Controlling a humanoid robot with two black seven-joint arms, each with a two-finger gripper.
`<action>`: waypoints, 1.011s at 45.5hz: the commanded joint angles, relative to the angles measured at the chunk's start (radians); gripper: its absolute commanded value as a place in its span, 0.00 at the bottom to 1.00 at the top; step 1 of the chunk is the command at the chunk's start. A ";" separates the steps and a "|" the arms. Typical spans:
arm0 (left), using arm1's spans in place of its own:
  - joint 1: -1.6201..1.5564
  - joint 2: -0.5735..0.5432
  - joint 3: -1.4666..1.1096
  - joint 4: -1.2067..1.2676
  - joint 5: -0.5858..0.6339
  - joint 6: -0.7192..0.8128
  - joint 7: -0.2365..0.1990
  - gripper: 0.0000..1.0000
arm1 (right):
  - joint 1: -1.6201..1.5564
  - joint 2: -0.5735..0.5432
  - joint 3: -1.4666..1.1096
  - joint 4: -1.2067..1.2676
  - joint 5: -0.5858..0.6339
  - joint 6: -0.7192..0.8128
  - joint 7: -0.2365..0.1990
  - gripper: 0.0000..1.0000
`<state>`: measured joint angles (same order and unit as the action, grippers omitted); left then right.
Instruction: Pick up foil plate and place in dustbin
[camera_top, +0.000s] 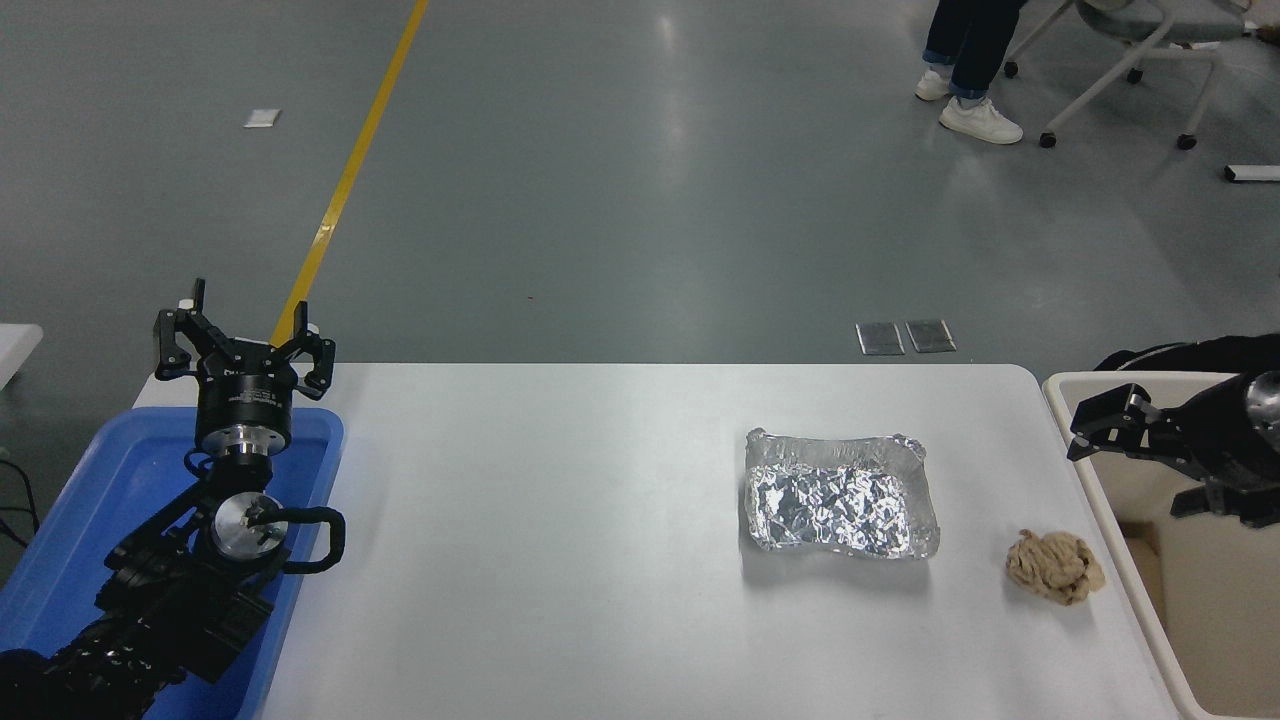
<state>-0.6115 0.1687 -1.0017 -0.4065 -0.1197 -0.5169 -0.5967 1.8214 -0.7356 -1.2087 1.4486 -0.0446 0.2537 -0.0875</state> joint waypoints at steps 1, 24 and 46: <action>-0.001 0.000 0.000 0.000 0.000 0.000 0.000 0.99 | -0.111 0.007 0.086 -0.010 0.074 -0.056 0.000 1.00; -0.001 0.000 0.000 0.000 0.000 0.000 0.000 0.99 | -0.313 0.171 0.265 -0.131 0.097 -0.139 0.014 1.00; -0.002 0.000 0.000 0.000 0.002 0.000 0.000 0.99 | -0.439 0.401 0.273 -0.321 0.008 -0.208 0.015 0.97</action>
<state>-0.6122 0.1682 -1.0017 -0.4065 -0.1188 -0.5170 -0.5967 1.4450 -0.4251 -0.9447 1.2297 -0.0041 0.0684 -0.0729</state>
